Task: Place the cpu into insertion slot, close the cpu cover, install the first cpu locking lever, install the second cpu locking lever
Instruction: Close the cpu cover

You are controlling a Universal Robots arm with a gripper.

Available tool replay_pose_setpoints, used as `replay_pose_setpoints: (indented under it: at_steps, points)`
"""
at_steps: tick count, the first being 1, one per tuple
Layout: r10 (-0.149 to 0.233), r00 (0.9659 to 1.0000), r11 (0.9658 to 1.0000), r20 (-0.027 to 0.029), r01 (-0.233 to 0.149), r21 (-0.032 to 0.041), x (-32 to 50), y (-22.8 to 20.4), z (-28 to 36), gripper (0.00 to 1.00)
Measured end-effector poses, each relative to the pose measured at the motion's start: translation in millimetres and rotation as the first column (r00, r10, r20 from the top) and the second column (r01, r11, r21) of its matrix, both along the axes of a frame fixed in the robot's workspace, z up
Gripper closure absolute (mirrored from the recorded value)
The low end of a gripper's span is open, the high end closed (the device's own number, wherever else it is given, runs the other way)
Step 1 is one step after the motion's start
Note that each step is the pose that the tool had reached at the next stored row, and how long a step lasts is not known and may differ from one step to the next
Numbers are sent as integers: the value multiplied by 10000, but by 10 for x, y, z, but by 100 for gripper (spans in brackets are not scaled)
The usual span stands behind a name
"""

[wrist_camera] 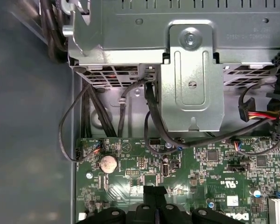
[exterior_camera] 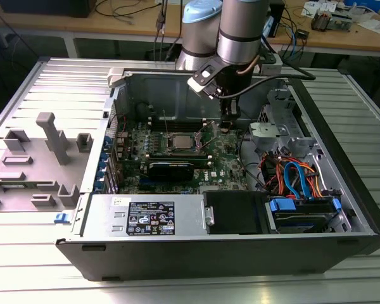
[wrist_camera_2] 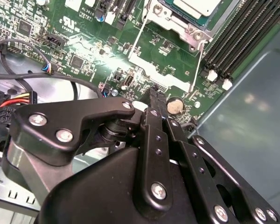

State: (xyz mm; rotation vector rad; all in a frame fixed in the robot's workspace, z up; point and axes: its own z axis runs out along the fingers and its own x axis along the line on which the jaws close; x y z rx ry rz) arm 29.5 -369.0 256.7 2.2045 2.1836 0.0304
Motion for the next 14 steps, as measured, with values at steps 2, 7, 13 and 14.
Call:
replay_pose_setpoints:
  at_steps: [2, 7, 13, 14]
  points:
    - [-2, 10000, 10000, 1, 2, 1, 0, -1, -27, 89]
    - [0, 10000, 10000, 0, 0, -7, 1, -1, -63, 89]
    - [0, 10000, 10000, 0, 0, -7, 1, -1, -73, 89]
    - [0, 10000, 10000, 1, 0, -7, 1, -1, -78, 89]
